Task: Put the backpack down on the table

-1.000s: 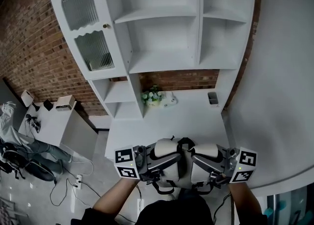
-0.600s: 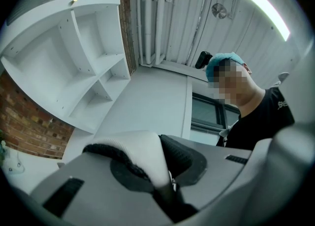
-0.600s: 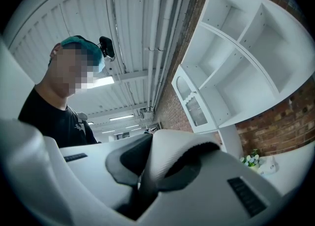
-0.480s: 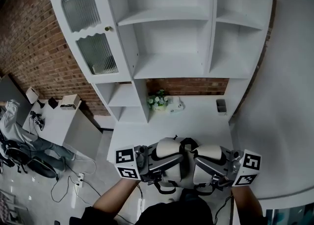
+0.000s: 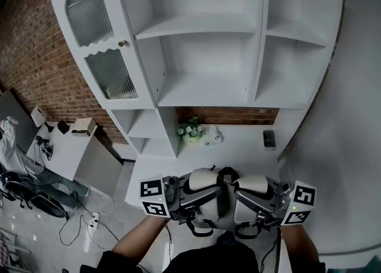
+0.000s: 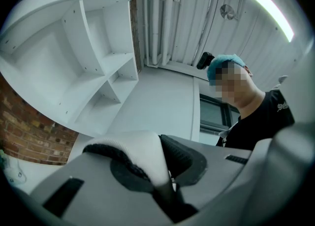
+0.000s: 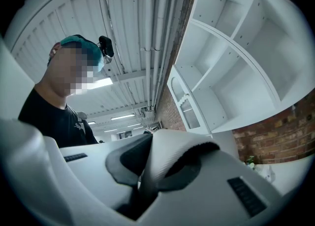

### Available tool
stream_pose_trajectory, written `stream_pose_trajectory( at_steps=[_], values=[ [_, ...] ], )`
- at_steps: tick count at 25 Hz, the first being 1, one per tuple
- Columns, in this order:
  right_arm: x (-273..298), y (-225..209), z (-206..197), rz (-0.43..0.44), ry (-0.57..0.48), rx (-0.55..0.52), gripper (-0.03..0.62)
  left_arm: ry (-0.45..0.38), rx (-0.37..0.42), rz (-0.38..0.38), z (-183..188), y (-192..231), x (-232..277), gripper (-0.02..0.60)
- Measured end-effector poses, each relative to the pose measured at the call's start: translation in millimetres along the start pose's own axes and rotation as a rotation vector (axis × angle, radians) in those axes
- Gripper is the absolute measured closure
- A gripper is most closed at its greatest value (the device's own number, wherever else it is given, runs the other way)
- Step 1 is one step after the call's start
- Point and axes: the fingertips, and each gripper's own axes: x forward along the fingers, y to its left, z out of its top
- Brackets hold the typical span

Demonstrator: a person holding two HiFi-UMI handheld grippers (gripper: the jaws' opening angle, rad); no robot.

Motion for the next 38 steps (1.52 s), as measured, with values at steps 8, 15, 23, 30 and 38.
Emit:
stream_pose_trajectory(
  at_steps=[8,15,23,30,38],
  values=[
    [-9,-62,13,0.014,-0.011,0.057,0.547,-0.001,-0.007,0.044,4,54,20,0.52],
    [-21,-110,23,0.025,0.01,0.067,0.546,0.012,-0.011,0.063,7,98,41,0.52],
    [-26,-168,40,0.041,0.012,0.071,0.546,-0.019,0.025,0.118,18,156,62,0.52],
    [-36,-204,49,0.033,0.014,0.066,0.546,-0.002,0.035,0.122,21,192,81,0.52],
    [-44,-224,49,0.048,0.021,0.071,0.546,0.002,0.036,0.116,19,216,91,0.52]
  ],
)
